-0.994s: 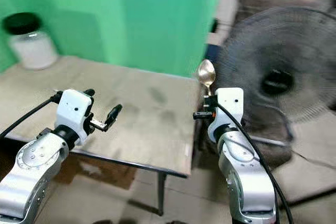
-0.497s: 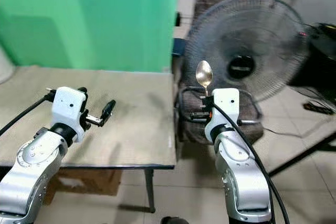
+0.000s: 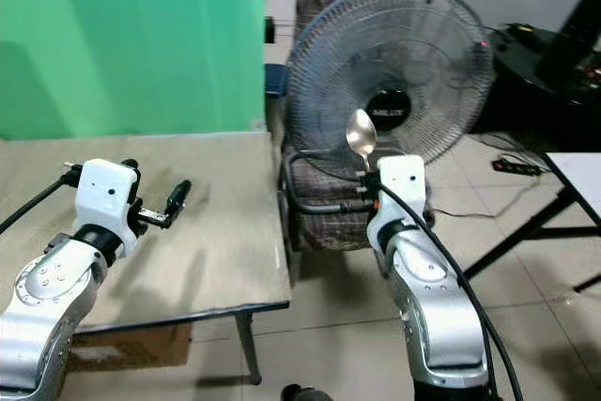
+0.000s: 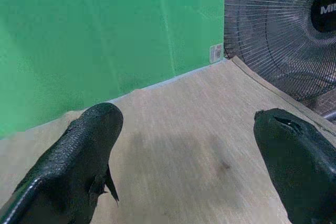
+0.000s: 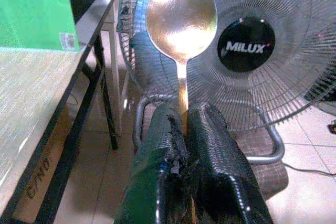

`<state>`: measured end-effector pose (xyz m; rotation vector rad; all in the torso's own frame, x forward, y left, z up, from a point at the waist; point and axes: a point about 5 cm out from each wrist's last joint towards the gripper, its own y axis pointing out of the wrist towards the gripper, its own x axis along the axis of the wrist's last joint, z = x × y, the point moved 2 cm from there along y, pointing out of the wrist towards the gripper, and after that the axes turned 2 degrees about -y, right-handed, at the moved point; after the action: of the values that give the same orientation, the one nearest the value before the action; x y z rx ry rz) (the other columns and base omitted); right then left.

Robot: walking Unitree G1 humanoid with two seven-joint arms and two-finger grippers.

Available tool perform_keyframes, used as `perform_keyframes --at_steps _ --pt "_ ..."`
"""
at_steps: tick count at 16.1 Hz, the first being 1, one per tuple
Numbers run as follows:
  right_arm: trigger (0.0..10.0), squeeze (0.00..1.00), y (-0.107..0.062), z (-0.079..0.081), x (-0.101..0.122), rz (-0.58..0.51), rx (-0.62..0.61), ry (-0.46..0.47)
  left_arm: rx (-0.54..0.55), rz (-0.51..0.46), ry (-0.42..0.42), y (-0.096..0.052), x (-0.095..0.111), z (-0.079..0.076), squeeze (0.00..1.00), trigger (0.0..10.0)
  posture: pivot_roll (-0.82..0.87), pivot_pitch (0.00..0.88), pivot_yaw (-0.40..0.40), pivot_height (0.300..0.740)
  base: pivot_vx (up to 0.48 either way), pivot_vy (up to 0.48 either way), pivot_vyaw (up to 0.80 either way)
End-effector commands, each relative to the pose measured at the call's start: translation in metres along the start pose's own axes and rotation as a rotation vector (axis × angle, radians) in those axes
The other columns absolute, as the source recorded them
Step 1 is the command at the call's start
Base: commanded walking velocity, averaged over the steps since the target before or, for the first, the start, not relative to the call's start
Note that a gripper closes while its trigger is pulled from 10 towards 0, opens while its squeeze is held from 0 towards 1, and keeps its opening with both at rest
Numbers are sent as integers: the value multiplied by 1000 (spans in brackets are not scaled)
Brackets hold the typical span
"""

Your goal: Setting the table

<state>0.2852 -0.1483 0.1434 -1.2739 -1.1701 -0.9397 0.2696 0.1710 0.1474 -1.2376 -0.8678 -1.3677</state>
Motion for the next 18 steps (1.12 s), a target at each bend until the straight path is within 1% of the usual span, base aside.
perform_keyframes --at_steps 1,5,9,11,13,15,18 --pt "10000 0 0 -1 3 -12 9 -11 10 -7 4 1 1 0 0 10000 177 0 -55 740 0 0 -800" --pt "10000 0 0 -1 3 -12 21 -7 -1 -11 8 1 1 -3 0 10000 174 0 -57 740 0 0 -800" --pt "10000 0 -1 -1 1 -8 8 29 -5 -17 15 3 3 -1 0 10000 171 0 -49 740 0 0 -800" --pt "10000 0 -3 0 1 -10 -6 46 -24 -32 5 5 6 -2 0 10000 160 0 -30 740 0 0 -800" --pt "10000 0 -6 0 -1 -11 -15 52 -20 -42 -27 7 8 -2 0 10000 150 0 -17 740 0 0 -800" --pt "10000 0 -8 -1 0 -11 -25 58 -29 -51 -15 8 9 -2 0 10000 137 0 -6 740 0 0 -800" --pt "10000 0 -8 -1 1 -11 -29 59 -31 -50 -7 9 9 -4 0 10000 140 0 -8 740 0 -346 -800"
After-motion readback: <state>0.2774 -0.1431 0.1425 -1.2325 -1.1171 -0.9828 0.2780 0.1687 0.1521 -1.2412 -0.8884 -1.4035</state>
